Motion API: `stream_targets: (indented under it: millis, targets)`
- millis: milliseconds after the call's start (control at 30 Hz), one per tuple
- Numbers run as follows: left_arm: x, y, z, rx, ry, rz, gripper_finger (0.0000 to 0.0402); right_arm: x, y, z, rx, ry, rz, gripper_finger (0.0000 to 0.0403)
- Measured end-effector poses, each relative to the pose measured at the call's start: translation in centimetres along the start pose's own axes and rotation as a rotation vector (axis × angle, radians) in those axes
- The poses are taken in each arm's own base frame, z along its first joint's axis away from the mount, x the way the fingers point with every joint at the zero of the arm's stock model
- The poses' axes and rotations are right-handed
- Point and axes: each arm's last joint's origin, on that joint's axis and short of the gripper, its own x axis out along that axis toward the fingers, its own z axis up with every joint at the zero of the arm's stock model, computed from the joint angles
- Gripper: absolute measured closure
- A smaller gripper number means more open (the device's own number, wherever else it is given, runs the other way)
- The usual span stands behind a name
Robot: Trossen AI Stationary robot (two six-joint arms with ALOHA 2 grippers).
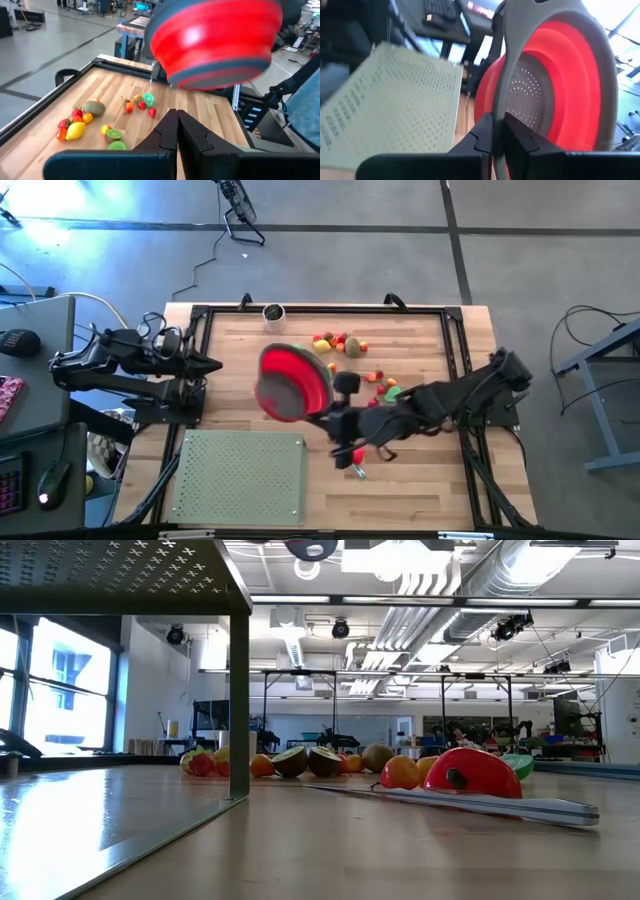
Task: Pick & Place Fruit
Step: Put the red strainer bowl on the shelf
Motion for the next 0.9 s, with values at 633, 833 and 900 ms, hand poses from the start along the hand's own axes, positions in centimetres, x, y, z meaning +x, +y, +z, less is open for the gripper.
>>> stream_targets:
  millis: [633,833,900]
  targets:
    - [-0.3,0.1,-0.1,-0.011,-0.006,0.001,0.0402,2.8,5.4,0.7,-0.054,0.035,0.347,0.0387]
    - [-0.3,0.1,-0.1,-0.050,-0.006,0.000,0.0402,2.7,6.1,1.0,-0.073,-0.009,0.356,0.0387]
    - [-0.3,0.1,-0.1,-0.055,-0.006,0.000,0.0402,3.0,6.2,1.0,-0.095,-0.023,0.362,0.0387]
